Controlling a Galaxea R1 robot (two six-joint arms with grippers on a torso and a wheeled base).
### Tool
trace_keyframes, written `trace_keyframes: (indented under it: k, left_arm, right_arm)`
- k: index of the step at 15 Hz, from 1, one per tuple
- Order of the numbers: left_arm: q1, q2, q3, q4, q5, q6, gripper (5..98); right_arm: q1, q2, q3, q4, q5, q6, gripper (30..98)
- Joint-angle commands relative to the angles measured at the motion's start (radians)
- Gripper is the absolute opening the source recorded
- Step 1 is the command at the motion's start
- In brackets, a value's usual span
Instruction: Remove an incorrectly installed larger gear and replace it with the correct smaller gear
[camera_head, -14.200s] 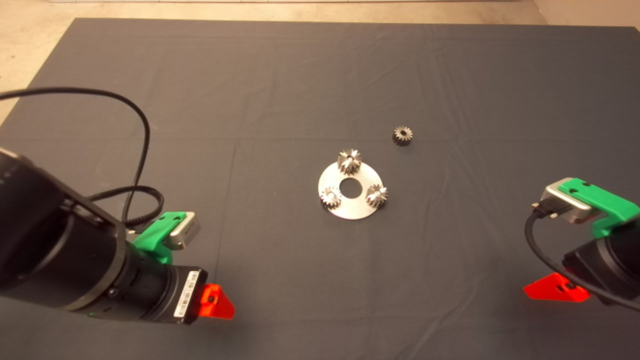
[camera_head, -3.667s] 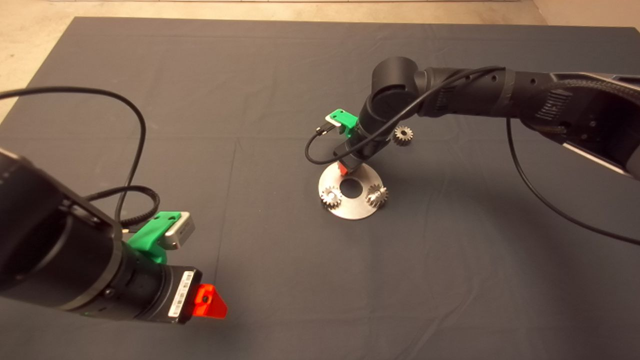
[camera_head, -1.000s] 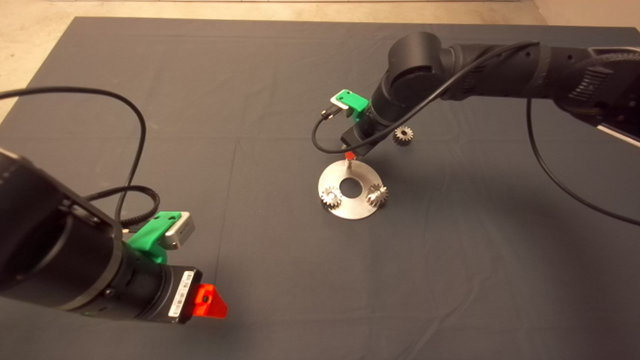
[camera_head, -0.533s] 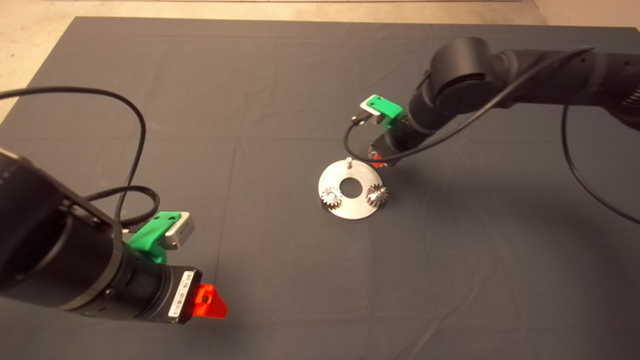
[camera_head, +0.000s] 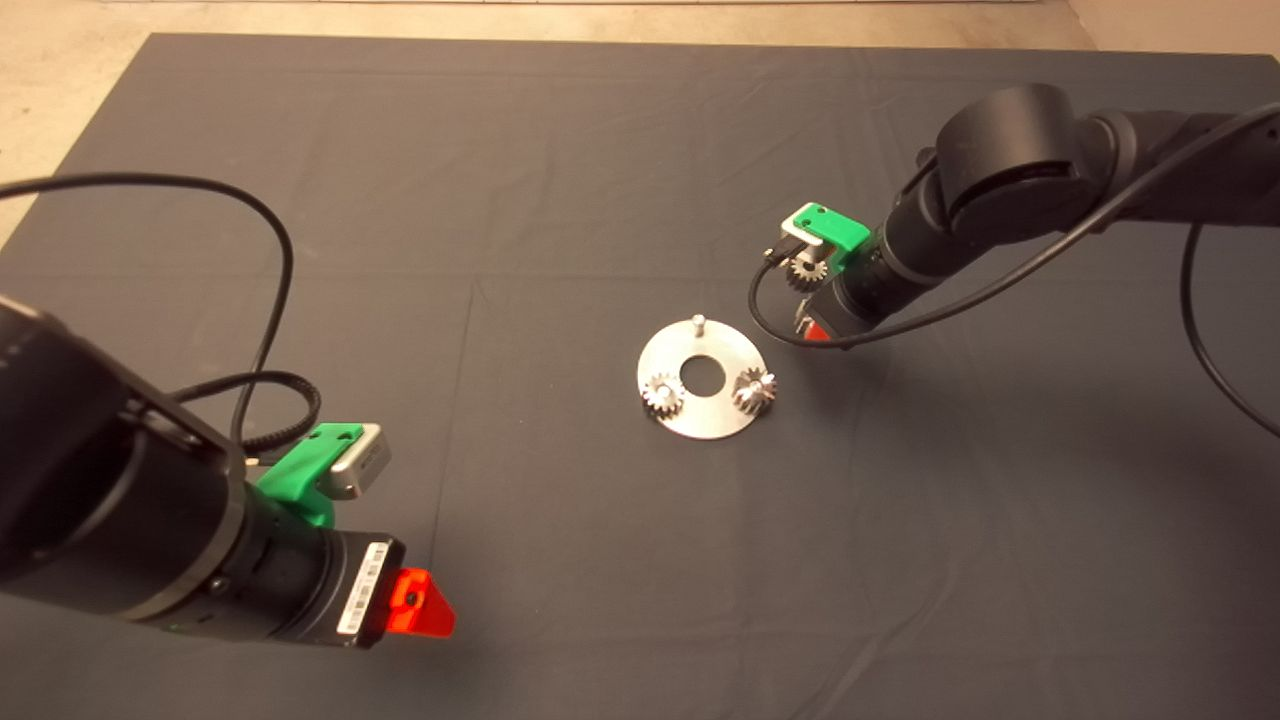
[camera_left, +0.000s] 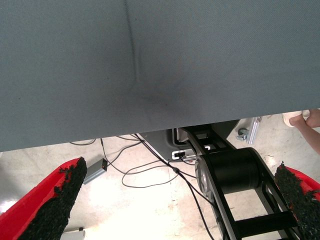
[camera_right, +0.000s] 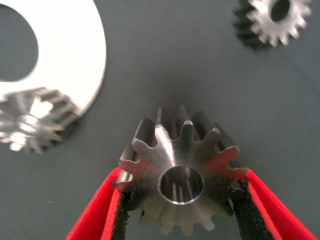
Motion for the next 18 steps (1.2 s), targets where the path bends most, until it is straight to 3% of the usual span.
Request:
trace_keyframes:
  k: [1,7,18]
  left_arm:
    - [-0.006,-0.004,0.014,-0.016,0.001,-0.005,97.6]
    - [-0.006,-0.003,0.014,-0.016,0.0,-0.005,97.6]
    - [-0.006,-0.003,0.014,-0.016,0.0,-0.005,97.6]
  right_arm:
    - [0.032,-0.043,0.066,-0.002,-0.01,0.035,46.1]
    - [-0.005,-0.161,0.18,-0.002,-0.01,0.057,46.2]
    - [-0.102,-0.17,0.193,-0.006,-0.007,0.086,46.1]
